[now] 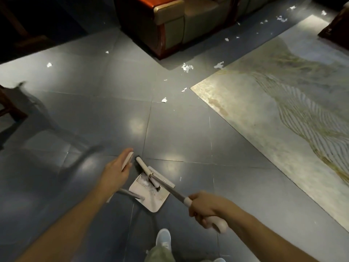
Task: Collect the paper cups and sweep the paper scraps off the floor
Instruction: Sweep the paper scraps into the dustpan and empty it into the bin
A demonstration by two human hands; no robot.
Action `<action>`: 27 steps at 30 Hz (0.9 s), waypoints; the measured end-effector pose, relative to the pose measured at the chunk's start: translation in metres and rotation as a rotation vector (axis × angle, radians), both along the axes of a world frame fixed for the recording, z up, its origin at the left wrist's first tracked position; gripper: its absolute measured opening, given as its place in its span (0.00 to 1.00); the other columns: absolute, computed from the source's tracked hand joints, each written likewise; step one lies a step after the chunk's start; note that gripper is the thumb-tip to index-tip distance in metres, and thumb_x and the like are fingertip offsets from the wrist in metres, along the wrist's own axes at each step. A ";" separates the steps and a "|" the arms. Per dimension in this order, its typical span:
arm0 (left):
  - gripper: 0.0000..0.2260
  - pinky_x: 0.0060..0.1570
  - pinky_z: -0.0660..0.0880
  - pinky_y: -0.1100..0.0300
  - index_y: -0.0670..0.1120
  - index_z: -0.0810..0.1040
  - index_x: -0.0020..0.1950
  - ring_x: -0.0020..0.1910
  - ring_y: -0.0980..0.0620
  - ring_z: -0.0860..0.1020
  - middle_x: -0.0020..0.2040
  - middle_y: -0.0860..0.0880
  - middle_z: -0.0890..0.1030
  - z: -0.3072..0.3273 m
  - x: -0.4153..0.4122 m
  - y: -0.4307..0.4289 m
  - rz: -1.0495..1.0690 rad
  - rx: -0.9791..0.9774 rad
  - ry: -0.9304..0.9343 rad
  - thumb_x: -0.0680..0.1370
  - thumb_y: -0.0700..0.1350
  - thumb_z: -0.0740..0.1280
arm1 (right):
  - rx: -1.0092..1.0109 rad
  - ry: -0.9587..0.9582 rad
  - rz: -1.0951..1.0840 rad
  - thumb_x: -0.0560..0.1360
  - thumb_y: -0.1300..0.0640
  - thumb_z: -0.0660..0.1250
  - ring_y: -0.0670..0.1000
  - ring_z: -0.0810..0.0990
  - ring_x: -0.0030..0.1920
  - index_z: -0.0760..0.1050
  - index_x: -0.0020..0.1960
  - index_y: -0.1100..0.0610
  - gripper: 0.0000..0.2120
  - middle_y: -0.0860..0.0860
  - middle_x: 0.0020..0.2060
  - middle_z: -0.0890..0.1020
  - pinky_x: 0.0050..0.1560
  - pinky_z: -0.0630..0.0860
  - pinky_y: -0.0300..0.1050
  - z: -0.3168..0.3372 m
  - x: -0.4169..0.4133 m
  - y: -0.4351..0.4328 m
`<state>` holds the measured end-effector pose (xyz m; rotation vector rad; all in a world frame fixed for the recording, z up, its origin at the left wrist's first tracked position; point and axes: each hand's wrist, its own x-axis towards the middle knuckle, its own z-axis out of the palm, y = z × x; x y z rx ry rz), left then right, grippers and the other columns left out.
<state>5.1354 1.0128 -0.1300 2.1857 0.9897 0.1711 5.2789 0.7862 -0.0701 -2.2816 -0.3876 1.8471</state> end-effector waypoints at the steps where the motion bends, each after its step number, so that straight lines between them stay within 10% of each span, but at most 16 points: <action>1: 0.20 0.51 0.72 0.52 0.51 0.70 0.70 0.55 0.37 0.78 0.57 0.39 0.80 -0.001 -0.001 0.002 0.009 -0.011 -0.001 0.78 0.39 0.64 | 0.004 0.008 -0.019 0.75 0.62 0.62 0.46 0.72 0.22 0.75 0.60 0.60 0.14 0.47 0.19 0.74 0.28 0.71 0.40 0.007 0.004 0.001; 27: 0.15 0.55 0.75 0.46 0.56 0.70 0.67 0.51 0.44 0.78 0.55 0.47 0.79 0.021 0.225 0.110 0.356 -0.032 -0.045 0.80 0.46 0.61 | 0.179 -0.244 -0.125 0.76 0.66 0.60 0.46 0.72 0.18 0.74 0.52 0.65 0.07 0.54 0.26 0.76 0.22 0.69 0.34 -0.011 0.374 0.160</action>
